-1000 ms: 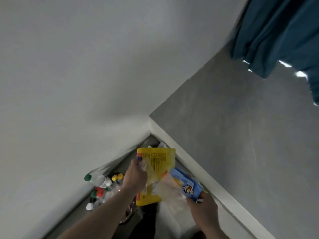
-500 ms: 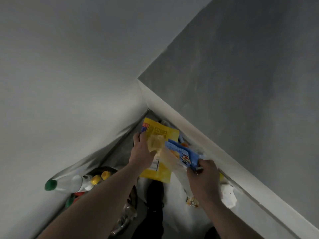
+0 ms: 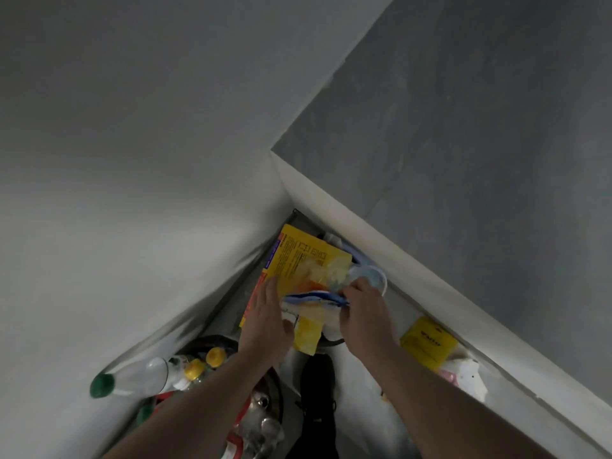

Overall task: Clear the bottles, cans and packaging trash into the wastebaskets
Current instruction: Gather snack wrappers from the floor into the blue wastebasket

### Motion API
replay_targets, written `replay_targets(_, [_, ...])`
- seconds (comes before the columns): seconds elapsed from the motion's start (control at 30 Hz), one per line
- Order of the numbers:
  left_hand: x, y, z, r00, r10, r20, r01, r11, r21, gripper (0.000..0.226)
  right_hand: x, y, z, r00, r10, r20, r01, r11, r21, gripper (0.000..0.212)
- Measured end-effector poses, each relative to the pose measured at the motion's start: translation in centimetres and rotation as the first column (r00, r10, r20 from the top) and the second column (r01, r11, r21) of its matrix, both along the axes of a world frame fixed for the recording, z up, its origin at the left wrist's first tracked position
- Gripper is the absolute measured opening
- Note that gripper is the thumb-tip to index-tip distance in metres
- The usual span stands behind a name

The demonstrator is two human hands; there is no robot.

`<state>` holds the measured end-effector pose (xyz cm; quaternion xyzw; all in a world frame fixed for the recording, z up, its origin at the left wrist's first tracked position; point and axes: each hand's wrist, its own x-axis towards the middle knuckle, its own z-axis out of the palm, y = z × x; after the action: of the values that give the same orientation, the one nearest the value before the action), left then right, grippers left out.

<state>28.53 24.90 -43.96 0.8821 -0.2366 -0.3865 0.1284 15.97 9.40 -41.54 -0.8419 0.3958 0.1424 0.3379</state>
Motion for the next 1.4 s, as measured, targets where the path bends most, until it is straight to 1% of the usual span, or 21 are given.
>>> replay_targets(0.07, [0.1, -0.2, 0.2, 0.995, 0.092, 0.047, -0.088, 0.993, -0.077, 0.096, 1.0, -0.3, -1.7, 0.998, 0.061, -0.023, -0.061, 0.998, -0.007, 0.014])
replay_targets(0.1, [0.1, -0.4, 0.4, 0.993, 0.073, 0.089, -0.063, 0.991, -0.116, 0.094, 1.5, -0.3, -2.4, 0.996, 0.079, -0.048, -0.08, 0.997, 0.0, 0.016])
replay_targets(0.13, [0.1, -0.4, 0.5, 0.992, 0.015, 0.129, 0.005, 0.989, -0.147, 0.093, 1.9, -0.3, -3.2, 0.992, 0.097, -0.075, -0.097, 0.995, 0.009, 0.018])
replay_targets(0.2, [0.0, -0.2, 0.2, 0.967, -0.177, 0.183, 0.207, 0.965, -0.16, 0.092, 2.7, -0.3, -4.6, 0.982, 0.137, -0.13, -0.133, 0.99, 0.036, 0.025])
replay_targets(0.27, [0.2, 0.0, -0.7, 0.919, -0.346, 0.187, 0.37, 0.922, -0.111, 0.092, 3.1, -0.3, -5.9, 0.973, 0.154, -0.172, -0.144, 0.987, 0.065, 0.031])
replay_targets(0.3, [0.3, 0.0, -1.3, 0.911, -0.382, 0.154, 0.397, 0.914, -0.08, 0.091, 3.1, -0.3, -6.5, 0.971, 0.15, -0.186, -0.138, 0.988, 0.073, 0.032])
replay_targets(0.4, [0.8, -0.5, -3.4, 0.935, -0.353, 0.04, 0.354, 0.935, -0.012, 0.078, 2.8, -0.3, -8.4, 0.973, 0.097, -0.21, -0.081, 0.993, 0.082, 0.032])
replay_targets(0.47, [1.0, -0.8, -4.5, 0.929, -0.365, 0.065, 0.364, 0.931, 0.031, 0.069, 2.7, -0.2, -9.4, 0.972, 0.079, -0.223, -0.062, 0.995, 0.08, 0.034])
replay_targets(0.6, [1.3, -2.1, -5.7, 0.895, -0.412, 0.17, 0.398, 0.911, 0.107, 0.06, 2.9, 0.8, -10.8, 0.968, 0.049, -0.246, -0.038, 0.998, 0.047, 0.048])
replay_targets(0.73, [0.7, -4.2, -7.1, 0.806, -0.56, 0.19, 0.526, 0.826, 0.202, 0.062, 2.7, 1.3, -11.8, 0.968, 0.03, -0.248, -0.028, 1.0, 0.009, 0.062])
replay_targets(0.83, [0.7, -5.9, -8.4, 0.856, -0.505, 0.114, 0.472, 0.851, 0.23, 0.054, 2.4, 1.6, -12.5, 0.982, -0.004, -0.187, 0.011, 0.999, 0.037, 0.058])
replay_targets(0.93, [0.9, -7.3, -9.9, 0.876, -0.472, 0.103, 0.437, 0.865, 0.245, 0.056, 1.9, 1.5, -12.0, 0.998, -0.045, -0.047, 0.051, 0.989, 0.136, 0.072])
replay_targets(1.0, [0.9, -8.0, -10.8, 0.876, -0.466, 0.126, 0.425, 0.868, 0.257, 0.054, 0.8, 0.9, -10.3, 0.998, -0.013, 0.064, 0.004, 0.99, 0.143, 0.08])
replay_targets(1.07, [0.7, -8.4, -11.4, 0.883, -0.454, 0.12, 0.411, 0.87, 0.27, 0.056, -0.7, 0.0, -8.1, 0.99, 0.095, 0.104, -0.093, 0.995, -0.027, 0.078])
replay_targets(1.1, [0.7, -8.6, -11.5, 0.889, -0.445, 0.111, 0.403, 0.873, 0.275, 0.058, -1.5, -0.3, -7.2, 0.984, 0.14, 0.109, -0.126, 0.984, -0.128, 0.071])
replay_targets(1.13, [0.6, -8.7, -11.5, 0.894, -0.435, 0.106, 0.393, 0.877, 0.276, 0.059, -2.3, -0.4, -7.0, 0.978, 0.182, 0.105, -0.162, 0.971, -0.173, 0.063])
replay_targets(1.17, [0.6, -8.7, -11.4, 0.902, -0.42, 0.098, 0.382, 0.883, 0.271, 0.061, -2.9, -0.5, -6.8, 0.97, 0.223, 0.092, -0.207, 0.965, -0.158, 0.054])
replay_targets(1.23, [0.5, -8.5, -10.9, 0.923, -0.376, 0.076, 0.35, 0.906, 0.239, 0.067, -3.3, 0.1, -7.0, 0.955, 0.289, 0.065, -0.288, 0.957, -0.035, 0.043])
replay_targets(1.27, [0.5, -8.2, -10.7, 0.934, -0.348, 0.074, 0.327, 0.922, 0.21, 0.071, -2.9, 0.5, -7.4, 0.947, 0.315, 0.062, -0.315, 0.949, 0.006, 0.044])
replay_targets(1.33, [0.5, -7.4, -9.8, 0.95, -0.3, 0.084, 0.291, 0.951, 0.103, 0.074, -1.9, 1.3, -8.3, 0.92, 0.386, 0.072, -0.385, 0.922, -0.033, 0.054])
replay_targets(1.4, [0.8, -6.3, -8.4, 0.945, -0.297, 0.14, 0.303, 0.953, -0.026, 0.066, -0.4, 2.0, -9.3, 0.928, 0.373, 0.0, -0.371, 0.921, 0.122, 0.059])
